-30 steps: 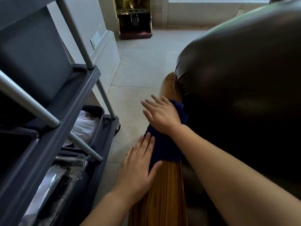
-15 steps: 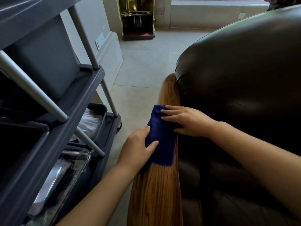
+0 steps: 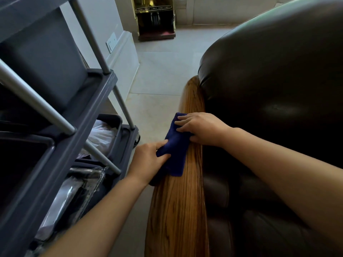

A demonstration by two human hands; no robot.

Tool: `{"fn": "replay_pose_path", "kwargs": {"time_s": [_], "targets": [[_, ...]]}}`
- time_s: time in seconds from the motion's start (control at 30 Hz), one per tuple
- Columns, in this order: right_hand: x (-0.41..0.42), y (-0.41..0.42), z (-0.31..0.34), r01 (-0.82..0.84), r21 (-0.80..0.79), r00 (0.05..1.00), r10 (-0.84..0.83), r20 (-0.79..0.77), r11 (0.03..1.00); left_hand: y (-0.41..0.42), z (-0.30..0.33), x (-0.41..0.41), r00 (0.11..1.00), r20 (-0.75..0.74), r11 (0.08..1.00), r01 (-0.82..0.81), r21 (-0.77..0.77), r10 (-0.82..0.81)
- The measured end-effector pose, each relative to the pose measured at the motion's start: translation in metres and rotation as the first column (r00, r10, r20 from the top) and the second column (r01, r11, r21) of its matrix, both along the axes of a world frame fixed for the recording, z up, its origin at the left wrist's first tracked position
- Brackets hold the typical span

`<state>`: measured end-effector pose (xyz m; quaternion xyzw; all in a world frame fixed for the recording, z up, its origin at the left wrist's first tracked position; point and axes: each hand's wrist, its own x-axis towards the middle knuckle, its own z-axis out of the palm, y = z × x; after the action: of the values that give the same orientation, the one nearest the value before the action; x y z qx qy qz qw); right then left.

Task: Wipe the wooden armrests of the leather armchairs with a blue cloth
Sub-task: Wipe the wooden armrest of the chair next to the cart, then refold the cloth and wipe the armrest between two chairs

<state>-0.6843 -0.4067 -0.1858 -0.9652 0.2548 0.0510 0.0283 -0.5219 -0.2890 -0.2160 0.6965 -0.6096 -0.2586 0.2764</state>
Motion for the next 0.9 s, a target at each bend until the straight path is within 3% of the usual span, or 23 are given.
{"fn": "replay_pose_path", "kwargs": {"time_s": [0.13, 0.2, 0.3, 0.43, 0.53, 0.9], "targets": [[-0.007, 0.006, 0.013, 0.091, 0.046, 0.995, -0.093, 0.035, 0.995, -0.007, 0.027, 0.020, 0.989, 0.035, 0.987, 0.142, 0.076, -0.144], [-0.008, 0.007, 0.024, 0.168, 0.188, 0.981, -0.183, 0.062, 0.968, -0.013, 0.044, 0.028, 0.980, 0.034, 0.977, 0.192, 0.094, -0.196], [-0.011, 0.008, 0.047, 0.208, 0.487, 0.965, -0.260, 0.041, 0.848, -0.020, 0.071, 0.036, 0.974, -0.001, 0.964, 0.222, 0.145, -0.225], [-0.024, 0.014, 0.089, 0.221, 0.659, 0.948, -0.317, 0.028, 0.719, -0.023, 0.111, 0.041, 0.960, -0.043, 0.939, 0.279, 0.202, -0.276], [-0.036, 0.025, 0.125, 0.237, 0.706, 0.932, -0.361, 0.028, 0.667, -0.018, 0.146, 0.037, 0.937, -0.069, 0.911, 0.349, 0.219, -0.343], [-0.124, 0.137, 0.281, 0.357, 0.673, 0.780, -0.603, 0.165, 0.647, 0.045, 0.318, -0.033, 0.841, 0.018, 0.830, 0.531, 0.171, -0.541]]}}
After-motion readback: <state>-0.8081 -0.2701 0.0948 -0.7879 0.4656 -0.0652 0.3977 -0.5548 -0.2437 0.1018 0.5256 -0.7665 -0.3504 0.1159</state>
